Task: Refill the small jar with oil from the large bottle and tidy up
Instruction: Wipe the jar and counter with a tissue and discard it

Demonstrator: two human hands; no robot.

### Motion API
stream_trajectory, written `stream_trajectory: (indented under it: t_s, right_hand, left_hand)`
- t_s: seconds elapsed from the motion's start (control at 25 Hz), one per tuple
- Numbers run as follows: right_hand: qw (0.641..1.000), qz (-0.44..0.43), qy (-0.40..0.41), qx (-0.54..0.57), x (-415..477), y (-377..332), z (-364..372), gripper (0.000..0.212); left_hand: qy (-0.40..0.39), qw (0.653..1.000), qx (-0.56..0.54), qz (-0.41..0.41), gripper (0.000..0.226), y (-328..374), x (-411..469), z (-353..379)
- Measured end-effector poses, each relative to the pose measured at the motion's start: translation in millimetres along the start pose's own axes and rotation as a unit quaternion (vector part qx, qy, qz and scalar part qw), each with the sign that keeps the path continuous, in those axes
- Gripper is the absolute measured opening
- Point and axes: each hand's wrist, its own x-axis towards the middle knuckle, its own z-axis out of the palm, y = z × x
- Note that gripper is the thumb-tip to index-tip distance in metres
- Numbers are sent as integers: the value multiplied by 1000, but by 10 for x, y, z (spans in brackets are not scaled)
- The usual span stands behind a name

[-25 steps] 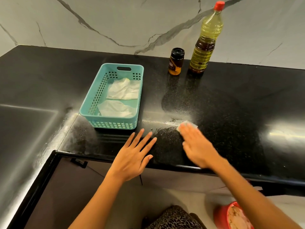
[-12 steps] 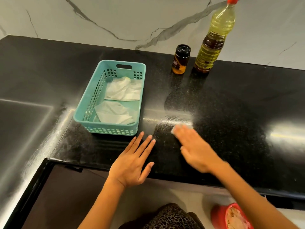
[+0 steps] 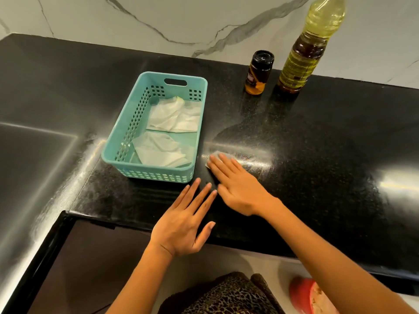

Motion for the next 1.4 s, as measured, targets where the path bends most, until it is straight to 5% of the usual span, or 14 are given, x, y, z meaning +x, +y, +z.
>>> stream_trajectory:
  t_s: [0.12, 0.28, 0.36, 0.52, 0.72, 0.8, 0.92, 1.12, 1.4]
  right_hand:
    - [999, 30, 40, -14, -178, 542, -86, 74]
    - [968, 243, 62, -15, 393, 1494, -435, 48]
    - [954, 295, 45, -11, 834, 1532, -505, 57]
    - [982, 187, 23, 11, 1310, 817, -267, 61]
    - [997, 62, 40, -11, 463, 642, -77, 71]
    - [993, 101, 51, -32, 496, 1063, -154, 77]
    - [975, 222, 28, -10, 1005, 1419, -358, 59]
    - [988, 156, 10, 18, 1598, 987, -325, 51]
    - [1000, -14, 8, 14, 0, 27, 23, 74]
  left_hand:
    - [6, 1000, -3, 0, 60, 4, -14, 24]
    - [13, 1000, -10, 3, 59, 31, -39, 36]
    - [19, 1000, -5, 4, 59, 20, -30, 38]
    - [23, 1000, -9, 5, 59, 18, -23, 35]
    - [33, 999, -7, 7, 58, 20, -18, 54]
    - [35, 999, -3, 8, 58, 12, -19, 62]
    - [35, 999, -2, 8, 58, 13, -32, 61]
    - [35, 999, 6, 2, 58, 15, -7, 49]
    - [57, 998, 1, 4, 59, 23, -36, 76]
